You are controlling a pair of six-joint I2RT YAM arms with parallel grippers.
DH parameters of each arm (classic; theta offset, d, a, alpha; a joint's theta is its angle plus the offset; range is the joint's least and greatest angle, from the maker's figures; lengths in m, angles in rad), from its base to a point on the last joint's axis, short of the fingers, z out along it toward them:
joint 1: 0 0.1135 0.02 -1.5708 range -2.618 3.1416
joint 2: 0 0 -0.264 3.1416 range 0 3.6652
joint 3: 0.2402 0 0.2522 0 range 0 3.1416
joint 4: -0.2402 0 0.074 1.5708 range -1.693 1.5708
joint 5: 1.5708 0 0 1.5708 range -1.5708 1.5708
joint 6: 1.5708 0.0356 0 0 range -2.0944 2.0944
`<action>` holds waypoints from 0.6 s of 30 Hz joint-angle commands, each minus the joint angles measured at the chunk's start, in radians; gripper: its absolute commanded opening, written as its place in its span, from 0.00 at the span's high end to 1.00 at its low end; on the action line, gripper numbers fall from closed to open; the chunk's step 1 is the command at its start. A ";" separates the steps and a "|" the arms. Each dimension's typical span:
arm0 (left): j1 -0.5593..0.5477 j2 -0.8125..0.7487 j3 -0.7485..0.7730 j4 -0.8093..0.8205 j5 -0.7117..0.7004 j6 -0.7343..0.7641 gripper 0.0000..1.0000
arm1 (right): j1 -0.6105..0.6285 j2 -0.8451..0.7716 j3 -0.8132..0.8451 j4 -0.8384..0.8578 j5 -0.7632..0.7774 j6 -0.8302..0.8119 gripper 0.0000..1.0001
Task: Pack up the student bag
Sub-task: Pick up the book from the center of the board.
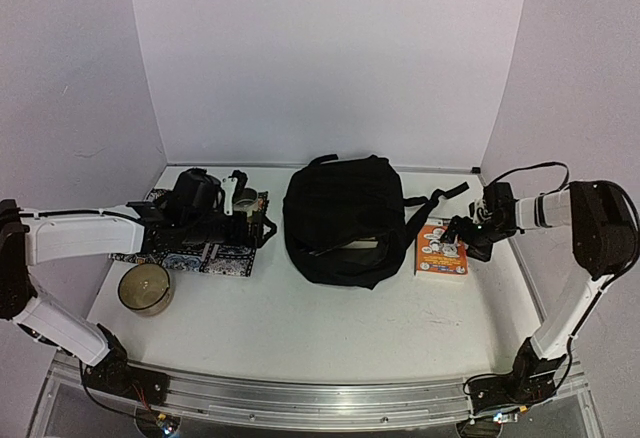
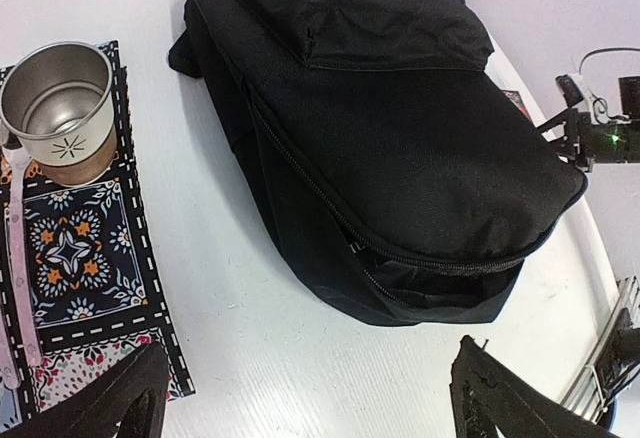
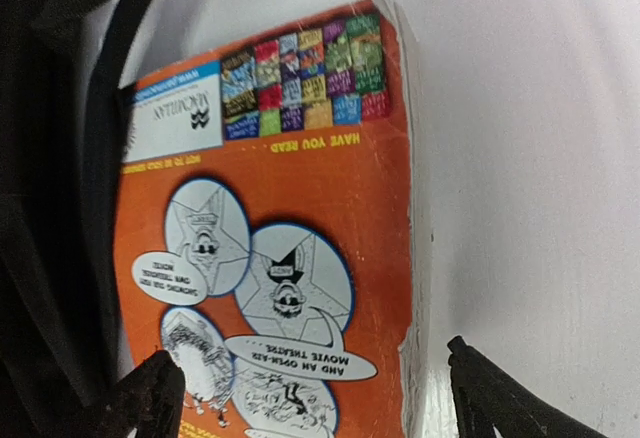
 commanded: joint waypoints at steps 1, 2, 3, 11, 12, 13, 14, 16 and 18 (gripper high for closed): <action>0.003 -0.041 -0.007 0.009 -0.012 -0.011 0.01 | -0.004 0.067 0.029 0.031 -0.087 -0.008 0.14; 0.003 -0.037 -0.005 0.008 -0.009 -0.012 0.01 | -0.003 0.074 0.029 0.043 -0.119 -0.010 0.17; 0.003 -0.035 -0.003 0.008 -0.005 -0.012 0.01 | -0.003 0.074 0.026 0.055 -0.147 -0.008 0.20; 0.003 -0.006 0.011 0.019 0.035 -0.022 0.01 | -0.002 0.038 0.020 0.145 -0.311 0.045 0.50; 0.003 -0.002 0.012 0.022 0.043 -0.024 0.01 | -0.002 0.043 0.026 0.150 -0.318 0.050 0.56; 0.003 0.000 0.012 0.025 0.049 -0.026 0.01 | -0.002 0.051 0.032 0.153 -0.324 0.052 0.61; 0.003 0.002 0.012 0.027 0.053 -0.029 0.01 | -0.002 0.060 0.037 0.156 -0.332 0.054 0.67; 0.003 0.000 0.011 0.031 0.062 -0.034 0.01 | -0.002 0.066 0.037 0.173 -0.350 0.061 0.77; 0.003 -0.005 0.008 0.034 0.066 -0.036 0.01 | -0.002 0.067 0.033 0.195 -0.381 0.070 0.85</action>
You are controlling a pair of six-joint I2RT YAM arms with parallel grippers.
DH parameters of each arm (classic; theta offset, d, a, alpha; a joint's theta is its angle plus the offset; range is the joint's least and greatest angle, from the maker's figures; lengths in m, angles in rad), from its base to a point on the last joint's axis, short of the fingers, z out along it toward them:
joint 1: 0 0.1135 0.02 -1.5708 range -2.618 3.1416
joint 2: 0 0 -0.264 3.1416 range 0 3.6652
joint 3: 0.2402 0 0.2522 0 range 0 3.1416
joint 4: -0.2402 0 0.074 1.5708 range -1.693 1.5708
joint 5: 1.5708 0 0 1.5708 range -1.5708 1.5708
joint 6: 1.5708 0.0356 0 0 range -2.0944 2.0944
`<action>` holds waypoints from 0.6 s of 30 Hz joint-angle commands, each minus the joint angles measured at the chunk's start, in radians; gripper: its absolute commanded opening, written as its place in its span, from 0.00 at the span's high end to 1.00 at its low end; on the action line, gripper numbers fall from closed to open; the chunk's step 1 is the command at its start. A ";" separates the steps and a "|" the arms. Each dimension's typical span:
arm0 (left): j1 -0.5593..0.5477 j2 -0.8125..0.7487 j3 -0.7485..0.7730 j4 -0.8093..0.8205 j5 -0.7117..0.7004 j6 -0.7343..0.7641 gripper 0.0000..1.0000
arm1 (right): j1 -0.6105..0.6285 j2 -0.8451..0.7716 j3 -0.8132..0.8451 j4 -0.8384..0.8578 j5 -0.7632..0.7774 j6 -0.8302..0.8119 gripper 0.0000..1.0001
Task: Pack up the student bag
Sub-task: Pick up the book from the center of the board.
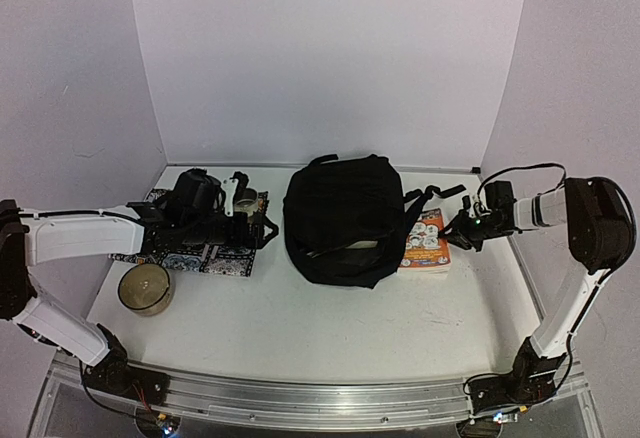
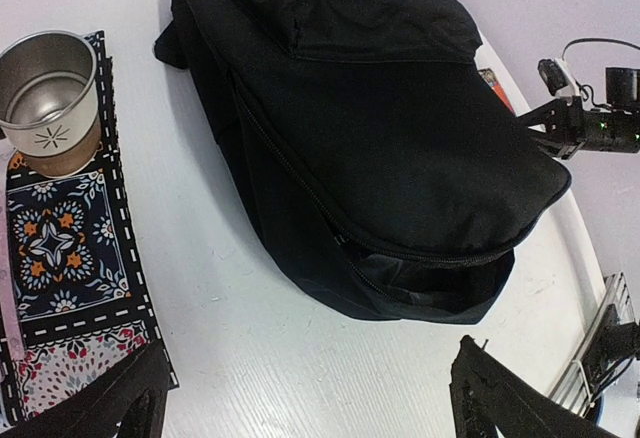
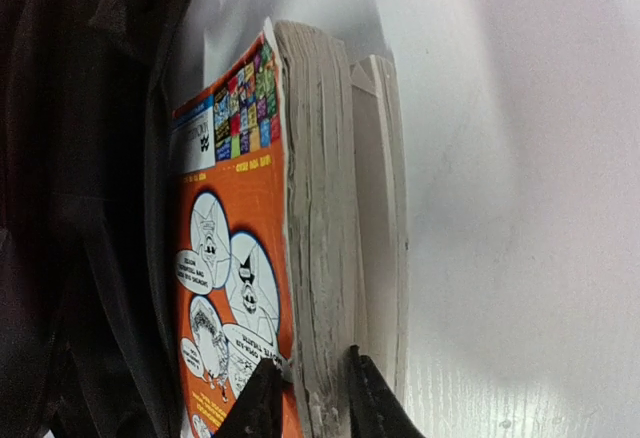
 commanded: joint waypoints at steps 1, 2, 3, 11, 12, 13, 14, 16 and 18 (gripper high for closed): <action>0.003 -0.005 0.011 0.038 0.029 -0.015 0.01 | 0.010 0.011 0.017 0.060 -0.155 0.025 0.87; 0.003 -0.005 0.011 0.038 0.031 -0.015 0.01 | 0.010 0.008 0.014 0.071 -0.172 0.030 0.89; 0.003 -0.004 0.011 0.039 0.033 -0.016 0.01 | 0.010 0.005 0.011 0.081 -0.187 0.037 0.90; 0.003 0.013 0.009 0.053 0.062 -0.031 0.01 | 0.018 0.043 0.031 0.117 -0.249 0.064 0.71; 0.003 0.010 0.007 0.054 0.062 -0.032 0.01 | 0.018 0.051 0.034 0.117 -0.248 0.065 0.69; 0.003 0.007 0.005 0.054 0.062 -0.033 0.01 | 0.018 0.060 0.036 0.117 -0.244 0.065 0.68; 0.002 0.002 0.003 0.055 0.062 -0.033 0.01 | 0.018 0.070 0.038 0.117 -0.241 0.064 0.67; 0.003 -0.005 -0.001 0.056 0.062 -0.034 0.01 | 0.019 0.085 0.042 0.117 -0.241 0.063 0.68; 0.003 -0.014 -0.006 0.054 0.060 -0.035 0.01 | 0.019 0.084 0.040 0.117 -0.239 0.060 0.80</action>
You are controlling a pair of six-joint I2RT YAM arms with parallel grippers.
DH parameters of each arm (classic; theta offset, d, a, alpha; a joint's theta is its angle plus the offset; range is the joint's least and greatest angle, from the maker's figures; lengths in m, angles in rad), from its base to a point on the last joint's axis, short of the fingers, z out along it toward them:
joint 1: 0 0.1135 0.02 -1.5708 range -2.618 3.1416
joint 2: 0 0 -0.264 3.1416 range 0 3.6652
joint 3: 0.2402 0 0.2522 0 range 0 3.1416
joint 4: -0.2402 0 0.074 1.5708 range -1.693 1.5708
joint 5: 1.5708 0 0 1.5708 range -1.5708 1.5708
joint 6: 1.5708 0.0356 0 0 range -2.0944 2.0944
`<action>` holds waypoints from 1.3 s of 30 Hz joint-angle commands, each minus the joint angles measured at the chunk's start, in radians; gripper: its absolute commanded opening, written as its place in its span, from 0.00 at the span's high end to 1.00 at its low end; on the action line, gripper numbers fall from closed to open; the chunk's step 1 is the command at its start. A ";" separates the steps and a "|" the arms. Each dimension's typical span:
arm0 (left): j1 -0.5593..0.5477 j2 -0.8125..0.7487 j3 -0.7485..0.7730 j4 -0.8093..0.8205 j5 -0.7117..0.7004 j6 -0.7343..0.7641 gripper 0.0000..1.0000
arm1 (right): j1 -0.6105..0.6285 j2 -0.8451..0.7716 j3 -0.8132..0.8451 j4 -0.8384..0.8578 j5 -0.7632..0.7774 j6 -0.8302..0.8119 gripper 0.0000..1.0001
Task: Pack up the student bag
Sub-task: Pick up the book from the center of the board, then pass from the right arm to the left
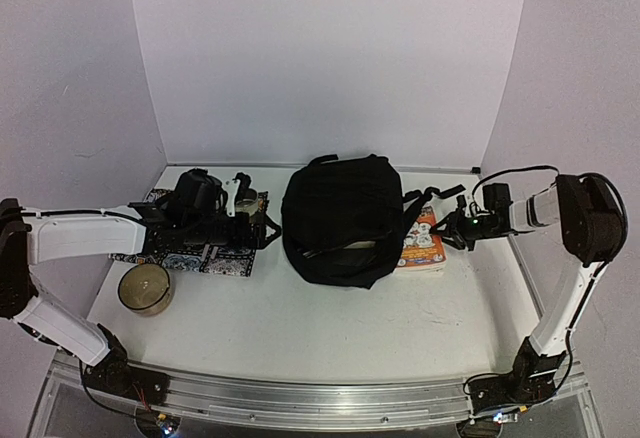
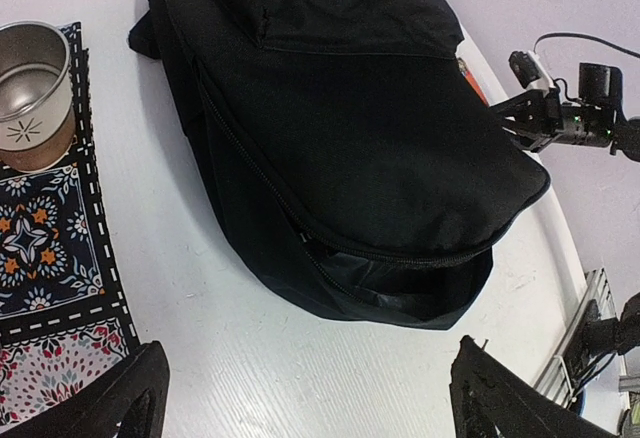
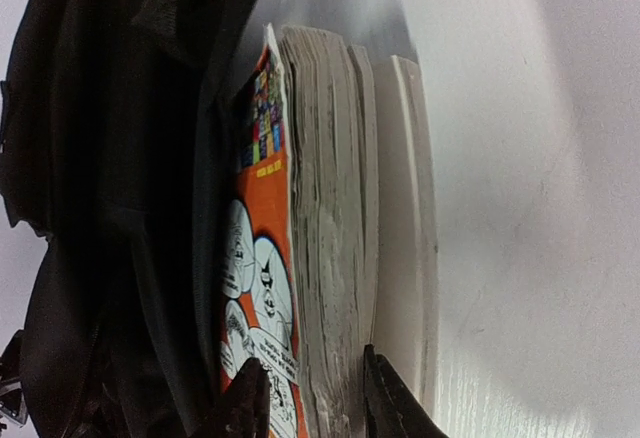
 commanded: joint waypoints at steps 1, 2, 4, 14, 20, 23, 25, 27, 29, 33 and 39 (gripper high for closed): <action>0.003 -0.029 -0.008 0.036 0.009 -0.010 0.01 | 0.024 0.005 0.024 0.004 -0.082 0.000 0.89; 0.003 -0.033 -0.009 0.036 0.008 -0.012 0.01 | 0.024 -0.011 0.018 0.005 -0.075 -0.001 0.97; 0.003 -0.040 -0.010 0.037 0.005 -0.017 0.01 | 0.023 -0.063 0.000 0.001 -0.061 -0.002 1.00; 0.003 -0.069 0.001 0.079 0.027 -0.078 0.01 | 0.019 -0.393 -0.124 -0.022 -0.018 0.063 1.00; 0.003 -0.057 0.008 0.143 0.093 -0.131 0.01 | 0.026 -0.607 -0.183 -0.008 -0.031 0.134 1.00; 0.003 -0.052 0.009 0.179 0.128 -0.158 0.01 | 0.057 -0.701 -0.194 0.004 -0.036 0.164 1.00; 0.003 -0.050 0.011 0.202 0.148 -0.173 0.01 | 0.092 -0.740 -0.193 0.019 -0.032 0.186 1.00; 0.001 -0.045 0.021 0.210 0.162 -0.183 0.01 | 0.131 -0.766 -0.190 0.046 -0.017 0.211 1.00; 0.001 -0.042 0.032 0.214 0.178 -0.194 0.01 | 0.186 -0.784 -0.185 0.078 0.008 0.233 1.00; -0.003 -0.043 0.044 0.245 0.215 -0.228 0.01 | 0.297 -0.780 -0.168 0.184 0.057 0.288 1.00; -0.019 -0.020 0.056 0.342 0.272 -0.298 0.01 | 0.430 -0.702 -0.121 0.345 0.109 0.340 1.00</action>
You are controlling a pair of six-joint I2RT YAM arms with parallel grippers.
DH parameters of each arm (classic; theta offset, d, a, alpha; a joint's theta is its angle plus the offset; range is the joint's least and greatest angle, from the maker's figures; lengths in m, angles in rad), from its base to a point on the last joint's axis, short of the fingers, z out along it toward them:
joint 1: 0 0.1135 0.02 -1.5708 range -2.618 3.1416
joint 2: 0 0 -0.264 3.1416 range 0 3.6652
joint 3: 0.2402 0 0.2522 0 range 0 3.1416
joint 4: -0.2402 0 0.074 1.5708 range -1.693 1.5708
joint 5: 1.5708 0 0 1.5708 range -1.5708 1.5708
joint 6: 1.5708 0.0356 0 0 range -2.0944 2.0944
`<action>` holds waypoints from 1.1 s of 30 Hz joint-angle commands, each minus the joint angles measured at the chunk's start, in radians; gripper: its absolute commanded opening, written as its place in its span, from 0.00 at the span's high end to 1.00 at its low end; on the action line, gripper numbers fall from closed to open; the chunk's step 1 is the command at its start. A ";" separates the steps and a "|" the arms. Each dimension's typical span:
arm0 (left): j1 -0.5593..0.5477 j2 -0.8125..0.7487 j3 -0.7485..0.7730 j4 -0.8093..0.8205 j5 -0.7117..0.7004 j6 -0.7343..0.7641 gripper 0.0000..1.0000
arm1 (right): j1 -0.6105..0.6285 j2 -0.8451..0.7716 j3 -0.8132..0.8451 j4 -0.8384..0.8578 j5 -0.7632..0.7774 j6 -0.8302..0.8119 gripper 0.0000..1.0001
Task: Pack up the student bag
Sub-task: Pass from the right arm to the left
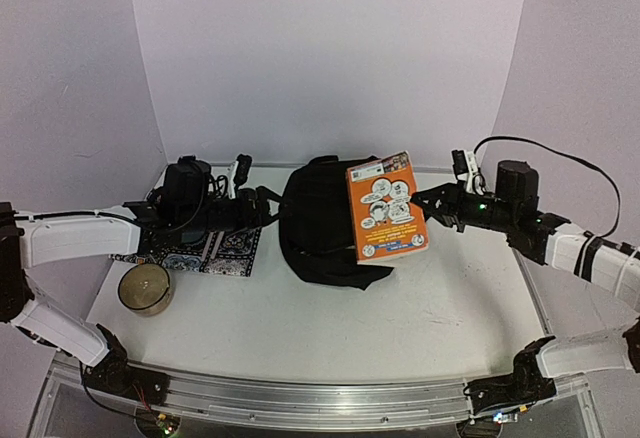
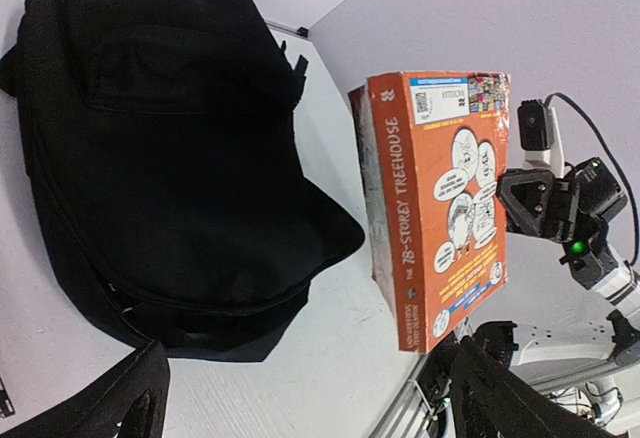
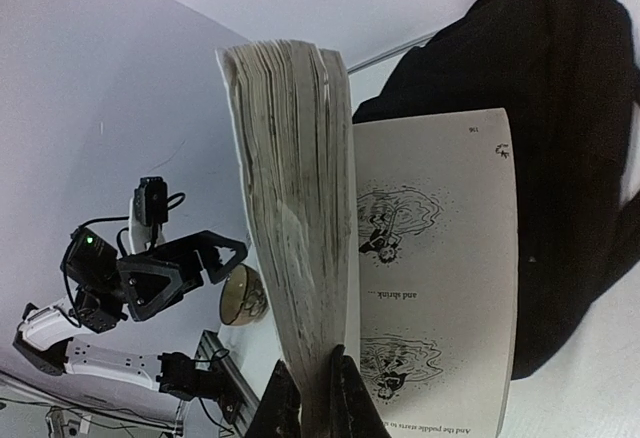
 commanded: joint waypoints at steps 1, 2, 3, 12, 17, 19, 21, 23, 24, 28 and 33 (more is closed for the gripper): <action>-0.018 0.023 0.059 0.130 0.060 -0.070 0.01 | 0.082 0.044 0.099 0.270 0.035 0.065 1.00; -0.022 0.032 0.063 0.144 0.062 -0.080 0.01 | 0.097 0.056 0.107 0.295 0.040 0.074 1.00; -0.028 0.040 0.068 0.159 0.064 -0.091 0.01 | 0.112 0.069 0.117 0.319 0.042 0.081 1.00; -0.058 0.165 0.109 0.315 0.120 -0.191 0.03 | 0.225 0.207 0.205 0.457 0.063 0.116 1.00; -0.066 0.196 0.087 0.449 0.176 -0.263 0.10 | 0.250 0.267 0.224 0.511 0.078 0.132 1.00; -0.068 0.200 0.067 0.523 0.195 -0.300 0.16 | 0.256 0.295 0.231 0.525 0.078 0.137 1.00; -0.068 0.199 0.049 0.585 0.210 -0.329 0.24 | 0.261 0.319 0.239 0.533 0.083 0.138 1.00; -0.069 0.192 0.039 0.613 0.218 -0.340 0.31 | 0.265 0.342 0.241 0.537 0.092 0.138 1.00; -0.069 0.188 0.035 0.621 0.221 -0.340 0.35 | 0.266 0.350 0.242 0.537 0.097 0.136 1.00; -0.068 0.164 0.013 0.634 0.209 -0.331 0.55 | 0.270 0.381 0.243 0.531 0.111 0.119 1.00; -0.067 0.158 -0.017 0.634 0.191 -0.320 0.81 | 0.275 0.401 0.259 0.485 0.095 0.078 1.00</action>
